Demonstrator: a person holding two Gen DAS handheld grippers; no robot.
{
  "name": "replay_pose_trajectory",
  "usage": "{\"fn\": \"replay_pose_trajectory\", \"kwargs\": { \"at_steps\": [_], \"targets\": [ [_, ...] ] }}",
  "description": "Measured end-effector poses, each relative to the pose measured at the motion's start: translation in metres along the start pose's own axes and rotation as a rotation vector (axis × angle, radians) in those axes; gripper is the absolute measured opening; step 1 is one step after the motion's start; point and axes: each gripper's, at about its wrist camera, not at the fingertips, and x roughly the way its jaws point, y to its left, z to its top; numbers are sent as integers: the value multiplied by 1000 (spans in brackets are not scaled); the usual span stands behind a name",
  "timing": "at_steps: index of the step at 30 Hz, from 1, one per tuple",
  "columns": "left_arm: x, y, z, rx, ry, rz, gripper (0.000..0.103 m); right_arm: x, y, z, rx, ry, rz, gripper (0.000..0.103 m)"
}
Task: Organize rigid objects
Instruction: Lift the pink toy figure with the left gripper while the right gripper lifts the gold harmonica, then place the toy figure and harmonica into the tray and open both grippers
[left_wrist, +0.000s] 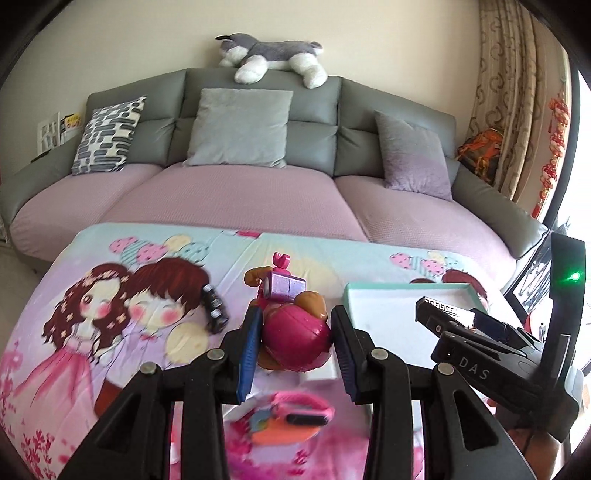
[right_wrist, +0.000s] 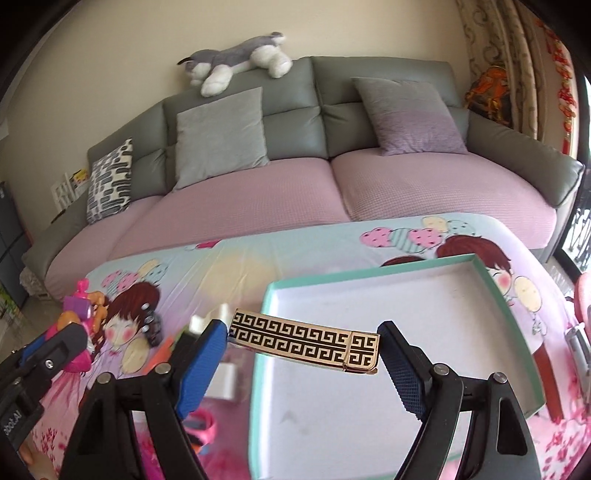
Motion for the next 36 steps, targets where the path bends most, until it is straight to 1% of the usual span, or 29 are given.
{"fn": "replay_pose_trajectory", "kwargs": {
  "at_steps": [3,6,11,19,28,36],
  "targets": [
    [10,-21,9,31,-4,-8,40,7,-22,10,17,-1,-38,85],
    [24,-40,15,49,5,-25,40,14,-41,12,24,-1,-75,85],
    [52,-67,17,67,38,-47,40,25,-72,12,44,20,-114,85],
    [93,-101,17,96,100,-72,40,42,-120,5,87,71,-220,85],
    [136,-129,7,115,178,-76,40,54,-141,-4,116,117,-237,85],
    [163,-135,0,118,218,-42,40,65,-147,-8,126,150,-234,85]
  ]
}}
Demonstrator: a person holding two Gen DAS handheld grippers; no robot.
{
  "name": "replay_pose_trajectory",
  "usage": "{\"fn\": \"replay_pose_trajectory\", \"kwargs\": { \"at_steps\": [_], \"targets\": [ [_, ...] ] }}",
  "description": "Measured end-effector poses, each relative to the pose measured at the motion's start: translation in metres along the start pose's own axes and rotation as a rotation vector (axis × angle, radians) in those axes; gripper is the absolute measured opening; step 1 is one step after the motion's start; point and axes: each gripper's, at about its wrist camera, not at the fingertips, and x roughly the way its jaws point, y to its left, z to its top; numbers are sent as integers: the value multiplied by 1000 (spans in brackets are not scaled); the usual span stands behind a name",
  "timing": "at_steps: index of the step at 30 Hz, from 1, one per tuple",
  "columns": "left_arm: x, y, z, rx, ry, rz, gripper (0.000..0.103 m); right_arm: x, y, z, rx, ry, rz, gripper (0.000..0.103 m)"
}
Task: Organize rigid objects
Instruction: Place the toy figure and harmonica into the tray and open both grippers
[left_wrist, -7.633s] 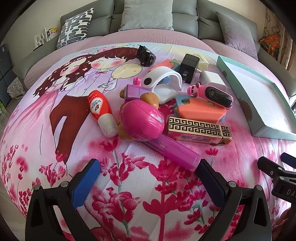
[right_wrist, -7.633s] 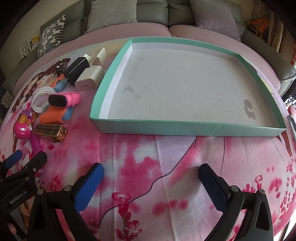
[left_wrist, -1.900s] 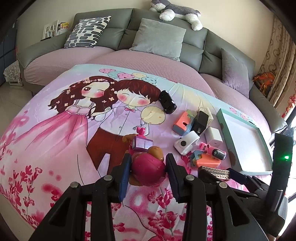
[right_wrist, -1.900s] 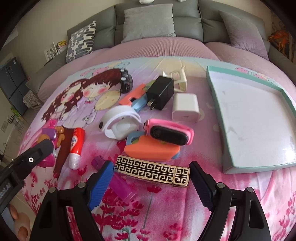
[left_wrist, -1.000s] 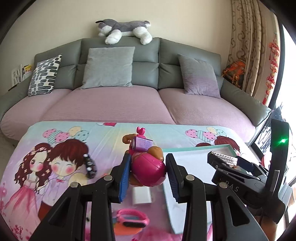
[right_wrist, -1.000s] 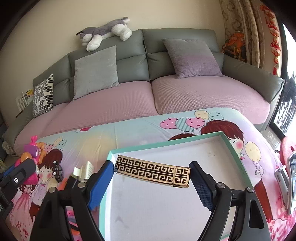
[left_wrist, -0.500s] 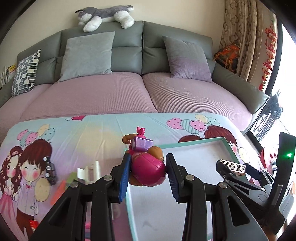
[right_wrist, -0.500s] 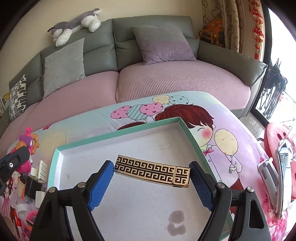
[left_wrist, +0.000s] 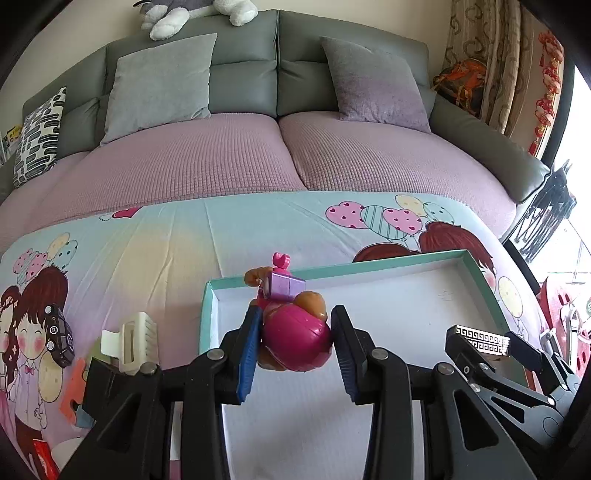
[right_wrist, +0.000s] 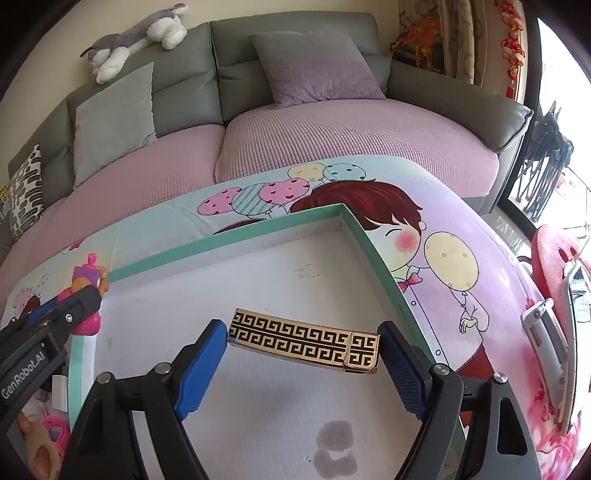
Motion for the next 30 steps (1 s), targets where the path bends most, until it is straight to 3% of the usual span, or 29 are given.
{"fn": "replay_pose_trajectory", "kwargs": {
  "at_steps": [7,25,30],
  "targets": [
    [12,-7,-1,25,12,39,40,7,-3,-1,10,21,2,85],
    [19,-6,-6,3,54,57,40,14,-5,-3,14,52,7,85],
    [15,-2,-4,-15,51,63,50,17,-3,-4,7,66,9,85]
  ]
}}
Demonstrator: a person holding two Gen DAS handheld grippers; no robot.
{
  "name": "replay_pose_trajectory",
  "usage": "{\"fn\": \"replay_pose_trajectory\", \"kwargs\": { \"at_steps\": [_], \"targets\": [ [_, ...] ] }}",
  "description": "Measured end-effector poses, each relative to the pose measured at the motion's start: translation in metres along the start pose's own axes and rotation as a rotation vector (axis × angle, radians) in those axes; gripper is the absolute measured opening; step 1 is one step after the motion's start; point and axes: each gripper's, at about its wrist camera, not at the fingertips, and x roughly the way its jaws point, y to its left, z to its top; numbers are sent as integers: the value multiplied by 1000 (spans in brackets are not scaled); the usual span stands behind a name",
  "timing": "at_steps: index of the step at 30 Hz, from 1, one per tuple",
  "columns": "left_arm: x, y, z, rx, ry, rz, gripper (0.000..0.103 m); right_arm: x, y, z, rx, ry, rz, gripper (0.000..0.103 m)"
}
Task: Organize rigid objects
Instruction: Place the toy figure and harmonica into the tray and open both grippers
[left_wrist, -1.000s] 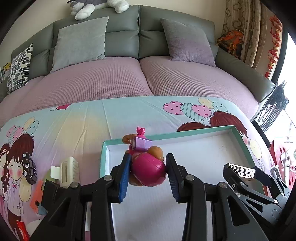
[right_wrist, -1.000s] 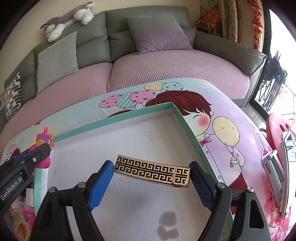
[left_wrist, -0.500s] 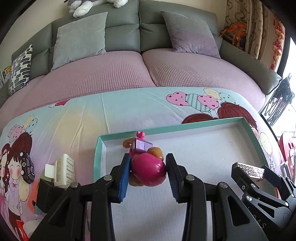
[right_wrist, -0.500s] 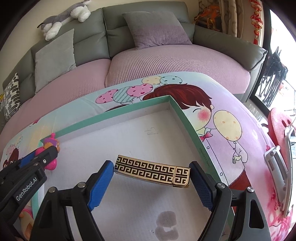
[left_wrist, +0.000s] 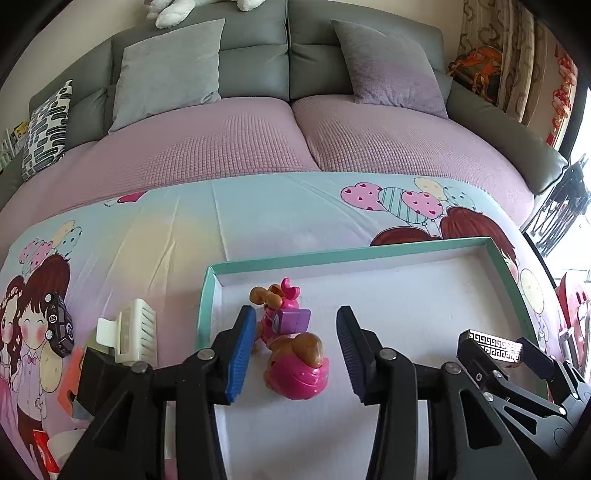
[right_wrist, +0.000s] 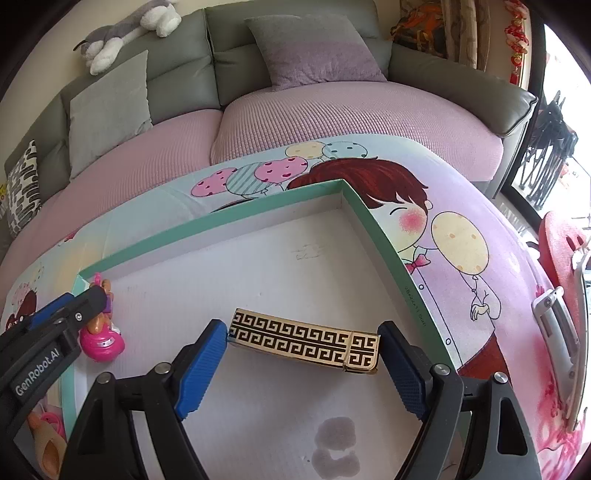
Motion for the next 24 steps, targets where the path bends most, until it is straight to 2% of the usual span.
{"fn": "replay_pose_trajectory", "kwargs": {
  "at_steps": [2,9,10,13,17,20,24],
  "targets": [
    [-3,3,0,-15,-5,0,54,0,1,0,-5,-1,-5,85],
    [-13,18,3,-71,-21,15,56,4,4,0,-21,13,-14,85],
    [-15,20,3,-80,-25,16,59,4,4,-1,-27,16,-18,85],
    [-17,26,4,-105,-42,28,87,5,4,-2,-27,15,-17,86],
    [-20,36,3,-141,-64,55,89,-1,4,0,-23,-21,-9,103],
    [-21,42,2,-156,-80,88,96,-2,5,1,-19,-29,19,103],
    [-21,52,-1,-174,-98,137,98,-1,9,-1,-28,-28,21,103]
  ]
}}
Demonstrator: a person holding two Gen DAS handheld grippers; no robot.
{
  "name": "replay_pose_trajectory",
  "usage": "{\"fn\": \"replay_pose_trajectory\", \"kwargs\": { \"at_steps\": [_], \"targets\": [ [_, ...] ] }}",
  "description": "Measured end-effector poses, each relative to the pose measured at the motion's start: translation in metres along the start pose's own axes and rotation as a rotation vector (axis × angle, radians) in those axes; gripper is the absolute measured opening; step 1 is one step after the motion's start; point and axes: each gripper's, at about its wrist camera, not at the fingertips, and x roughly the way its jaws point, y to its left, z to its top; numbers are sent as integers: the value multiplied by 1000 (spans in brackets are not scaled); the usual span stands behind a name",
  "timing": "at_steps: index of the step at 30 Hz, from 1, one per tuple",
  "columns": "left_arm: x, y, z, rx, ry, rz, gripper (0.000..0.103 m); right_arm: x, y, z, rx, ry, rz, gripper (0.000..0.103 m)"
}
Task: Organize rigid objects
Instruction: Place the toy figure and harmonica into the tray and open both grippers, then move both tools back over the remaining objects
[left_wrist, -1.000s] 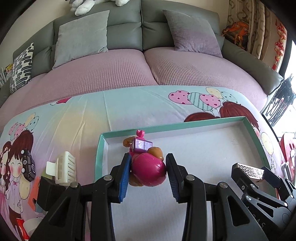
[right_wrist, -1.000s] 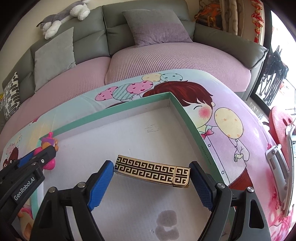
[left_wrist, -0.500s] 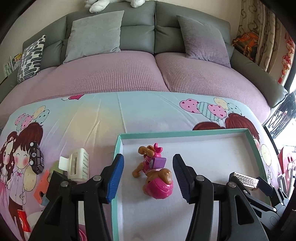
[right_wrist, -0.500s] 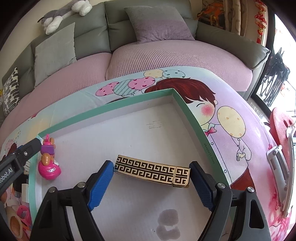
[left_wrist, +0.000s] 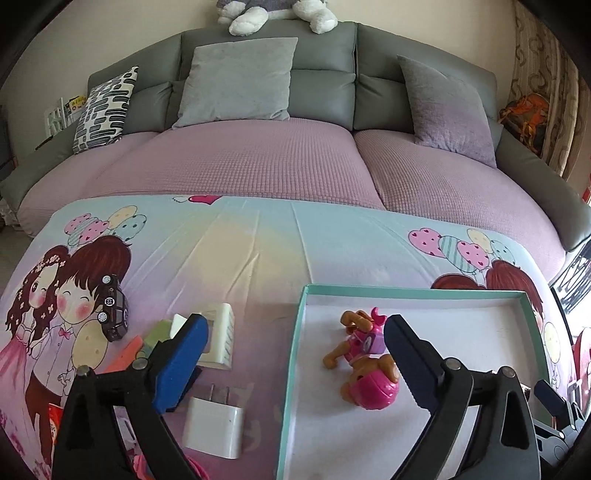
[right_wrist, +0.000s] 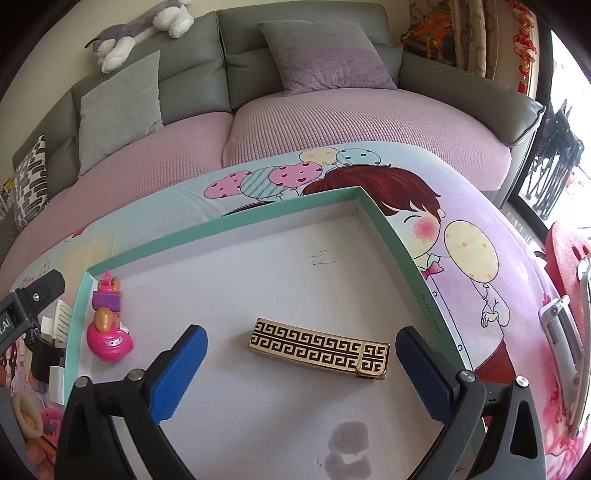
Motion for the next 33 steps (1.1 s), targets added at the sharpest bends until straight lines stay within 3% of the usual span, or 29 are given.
{"fn": "replay_pose_trajectory", "kwargs": {
  "at_steps": [1,14,24,33],
  "targets": [
    [1,2,-1,-6,0,6,103,0,0,0,0,-2,-1,103],
    [4,33,-6,-88,-3,39,103,2,11,-3,-46,14,-15,103],
    [-16,73,-8,-116,-50,81,103,-12,32,0,-62,-7,62,103],
    [-45,125,-13,-159,-56,117,103,-53,73,0,-117,-54,188,103]
  ]
}}
